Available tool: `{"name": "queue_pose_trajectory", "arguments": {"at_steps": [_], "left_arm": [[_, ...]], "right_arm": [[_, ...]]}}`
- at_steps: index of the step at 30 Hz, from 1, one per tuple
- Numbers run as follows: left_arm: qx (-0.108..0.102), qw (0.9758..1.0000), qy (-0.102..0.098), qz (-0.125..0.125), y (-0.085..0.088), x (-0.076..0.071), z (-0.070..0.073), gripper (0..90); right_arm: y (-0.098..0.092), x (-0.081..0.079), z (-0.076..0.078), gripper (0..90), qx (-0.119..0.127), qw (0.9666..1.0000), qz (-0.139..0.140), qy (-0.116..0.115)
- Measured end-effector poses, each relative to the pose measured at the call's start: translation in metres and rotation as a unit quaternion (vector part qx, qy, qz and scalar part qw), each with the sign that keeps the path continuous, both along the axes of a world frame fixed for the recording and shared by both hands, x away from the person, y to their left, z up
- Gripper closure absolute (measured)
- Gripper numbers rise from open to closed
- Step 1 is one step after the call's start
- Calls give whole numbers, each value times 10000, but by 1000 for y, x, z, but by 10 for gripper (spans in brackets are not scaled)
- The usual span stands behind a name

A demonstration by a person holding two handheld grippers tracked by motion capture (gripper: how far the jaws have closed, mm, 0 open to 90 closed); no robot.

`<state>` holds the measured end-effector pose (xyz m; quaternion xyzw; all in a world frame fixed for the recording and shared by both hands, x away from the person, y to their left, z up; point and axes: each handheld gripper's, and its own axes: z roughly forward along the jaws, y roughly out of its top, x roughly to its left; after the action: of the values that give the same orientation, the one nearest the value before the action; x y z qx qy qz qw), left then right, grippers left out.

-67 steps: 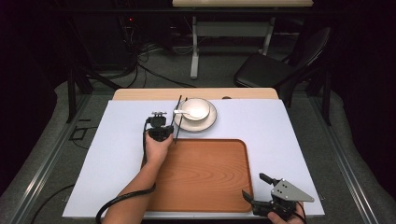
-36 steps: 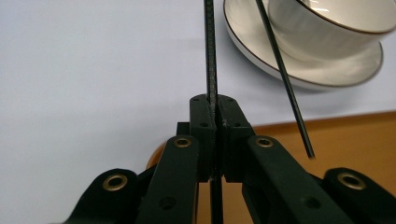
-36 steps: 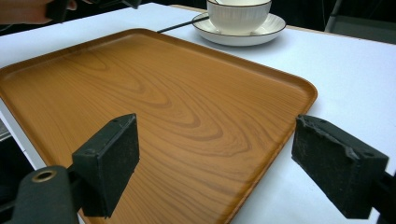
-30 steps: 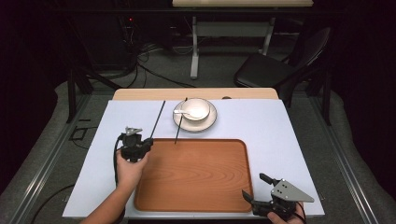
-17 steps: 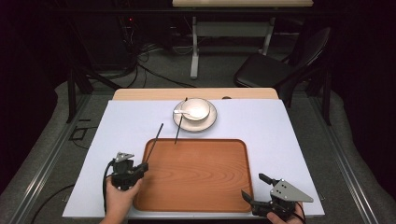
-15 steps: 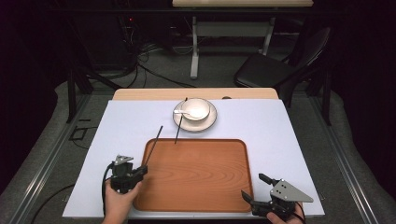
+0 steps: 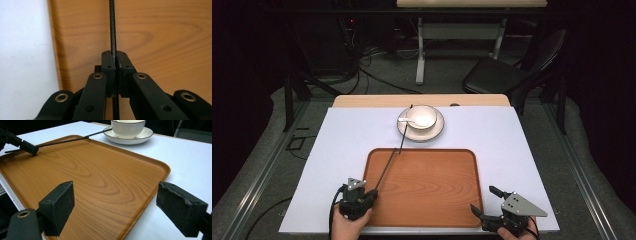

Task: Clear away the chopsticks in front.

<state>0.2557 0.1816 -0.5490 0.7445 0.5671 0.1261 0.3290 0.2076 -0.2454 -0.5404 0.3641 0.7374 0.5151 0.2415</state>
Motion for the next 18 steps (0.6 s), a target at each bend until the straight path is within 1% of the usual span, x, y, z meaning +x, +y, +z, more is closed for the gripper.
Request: {"name": "queue_pose_trajectory", "arguments": {"at_steps": [2, 5, 7, 8, 12, 18], "left_arm": [[61, 10000, -49, 1, -2, -1, -1, 860], [64, 10000, -65, -11, -3, -1, -1, 860], [34, 10000, -23, 3, -3, 0, 0, 859], [23, 10000, -41, 22, -3, 0, -1, 859], [-43, 10000, -2, 41, -2, 1, -1, 850], [-85, 10000, -24, 37, -2, 1, 0, 835]], "right_arm": [[0, 0, 0, 147, 6, 10000, -1, -2], [1, 0, 0, 147, -6, 10000, 7, -5], [1, 0, 0, 147, -11, 10000, 12, -10], [1, 0, 0, 147, -11, 10000, 12, -10], [1, 0, 0, 147, -11, 10000, 1, -7], [1, 0, 0, 147, -15, 10000, 20, -14]]}}
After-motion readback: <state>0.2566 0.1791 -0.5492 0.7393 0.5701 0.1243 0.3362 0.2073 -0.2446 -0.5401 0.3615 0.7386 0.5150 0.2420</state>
